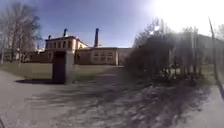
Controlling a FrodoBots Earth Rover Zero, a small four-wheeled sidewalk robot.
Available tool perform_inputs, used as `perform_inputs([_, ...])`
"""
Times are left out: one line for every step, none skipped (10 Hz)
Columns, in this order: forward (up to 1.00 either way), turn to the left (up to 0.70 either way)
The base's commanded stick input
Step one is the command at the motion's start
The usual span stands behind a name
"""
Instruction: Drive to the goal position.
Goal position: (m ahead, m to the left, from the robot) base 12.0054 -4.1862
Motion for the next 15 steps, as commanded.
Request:
perform_inputs([0.85, 0.0])
perform_inputs([0.85, 0.0])
perform_inputs([0.85, 0.0])
perform_inputs([0.85, 0.0])
perform_inputs([0.85, 0.0])
perform_inputs([0.85, 0.0])
perform_inputs([0.85, 0.0])
perform_inputs([0.85, 0.0])
perform_inputs([0.85, 0.0])
perform_inputs([0.85, -0.04])
perform_inputs([0.85, -0.34])
perform_inputs([0.85, -0.34])
perform_inputs([0.85, -0.27])
perform_inputs([0.85, 0.0])
perform_inputs([0.85, 0.0])
